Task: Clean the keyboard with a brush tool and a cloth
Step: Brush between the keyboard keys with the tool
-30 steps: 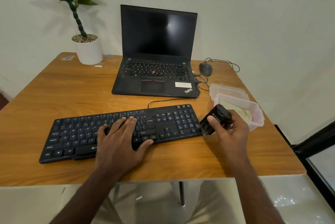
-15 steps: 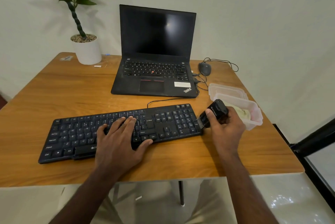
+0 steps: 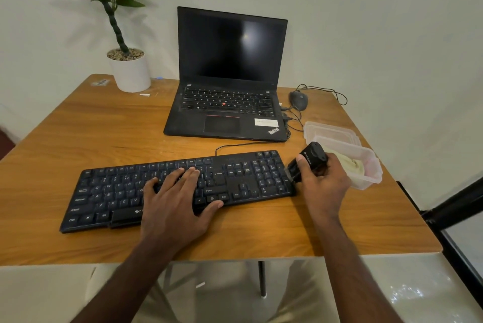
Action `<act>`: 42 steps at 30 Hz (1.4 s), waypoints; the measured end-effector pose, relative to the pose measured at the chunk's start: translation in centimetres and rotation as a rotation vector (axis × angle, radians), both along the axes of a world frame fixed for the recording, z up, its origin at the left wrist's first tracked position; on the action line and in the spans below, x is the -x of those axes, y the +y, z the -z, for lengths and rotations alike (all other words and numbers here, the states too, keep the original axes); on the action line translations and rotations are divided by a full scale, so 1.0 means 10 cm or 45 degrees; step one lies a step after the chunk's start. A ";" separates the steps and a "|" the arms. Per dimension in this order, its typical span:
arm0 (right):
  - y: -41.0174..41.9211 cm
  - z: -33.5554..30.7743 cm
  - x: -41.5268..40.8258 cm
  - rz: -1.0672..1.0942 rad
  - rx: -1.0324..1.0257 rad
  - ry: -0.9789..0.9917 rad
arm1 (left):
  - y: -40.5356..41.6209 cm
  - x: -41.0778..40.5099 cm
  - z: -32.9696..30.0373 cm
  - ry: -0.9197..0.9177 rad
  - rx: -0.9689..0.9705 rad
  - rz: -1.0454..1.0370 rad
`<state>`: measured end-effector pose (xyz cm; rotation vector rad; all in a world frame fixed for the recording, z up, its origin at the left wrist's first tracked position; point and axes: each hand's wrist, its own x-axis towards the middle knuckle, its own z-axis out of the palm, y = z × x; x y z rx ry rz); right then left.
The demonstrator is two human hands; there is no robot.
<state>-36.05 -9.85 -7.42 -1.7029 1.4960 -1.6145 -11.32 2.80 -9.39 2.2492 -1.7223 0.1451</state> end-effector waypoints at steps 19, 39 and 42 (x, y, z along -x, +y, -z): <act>-0.48 -0.27 -0.52 0.017 -0.127 0.329 | -0.07 -0.08 0.09 -0.054 -0.042 -0.003; -0.30 -0.53 -0.10 -0.006 -0.282 0.400 | -0.08 -0.09 0.12 -0.092 -0.036 -0.046; -0.29 -0.62 -0.20 -0.014 -0.193 0.175 | -0.07 -0.07 0.10 -0.065 -0.025 -0.035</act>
